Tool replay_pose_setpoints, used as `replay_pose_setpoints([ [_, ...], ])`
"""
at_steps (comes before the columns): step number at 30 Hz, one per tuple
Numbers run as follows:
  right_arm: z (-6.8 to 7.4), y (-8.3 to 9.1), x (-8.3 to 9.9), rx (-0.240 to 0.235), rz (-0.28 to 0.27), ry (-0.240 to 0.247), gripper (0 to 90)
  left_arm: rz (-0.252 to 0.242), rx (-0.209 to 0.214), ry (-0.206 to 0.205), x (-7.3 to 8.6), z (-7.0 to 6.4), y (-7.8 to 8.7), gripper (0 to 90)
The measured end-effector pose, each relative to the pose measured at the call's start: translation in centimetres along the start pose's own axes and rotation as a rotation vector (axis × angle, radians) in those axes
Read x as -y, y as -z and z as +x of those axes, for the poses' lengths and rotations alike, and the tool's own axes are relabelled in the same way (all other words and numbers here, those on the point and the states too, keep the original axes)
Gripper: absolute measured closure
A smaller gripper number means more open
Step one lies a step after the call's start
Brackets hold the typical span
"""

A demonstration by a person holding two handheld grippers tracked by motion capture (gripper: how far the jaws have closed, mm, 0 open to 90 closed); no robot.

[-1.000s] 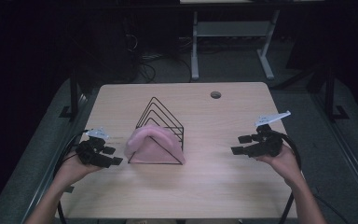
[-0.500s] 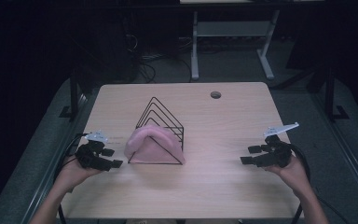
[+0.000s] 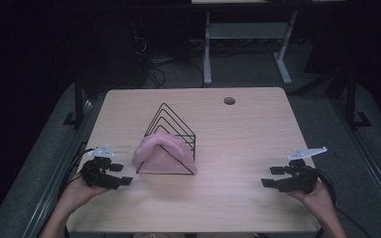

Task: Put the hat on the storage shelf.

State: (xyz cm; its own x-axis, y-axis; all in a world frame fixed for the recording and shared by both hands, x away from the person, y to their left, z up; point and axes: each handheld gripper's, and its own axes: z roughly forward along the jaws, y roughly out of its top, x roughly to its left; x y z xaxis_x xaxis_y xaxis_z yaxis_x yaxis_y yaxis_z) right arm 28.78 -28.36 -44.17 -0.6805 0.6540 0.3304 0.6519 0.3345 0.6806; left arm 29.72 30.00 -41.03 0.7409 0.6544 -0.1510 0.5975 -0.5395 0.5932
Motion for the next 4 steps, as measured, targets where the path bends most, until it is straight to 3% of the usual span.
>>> replay_pose_setpoints([
  [4, 1.28, 0.0, 0.87, 0.01, -0.023, 0.035, 27.6, -0.045, -0.003, 0.008, 0.97, -0.56, -0.55, 31.3],
])
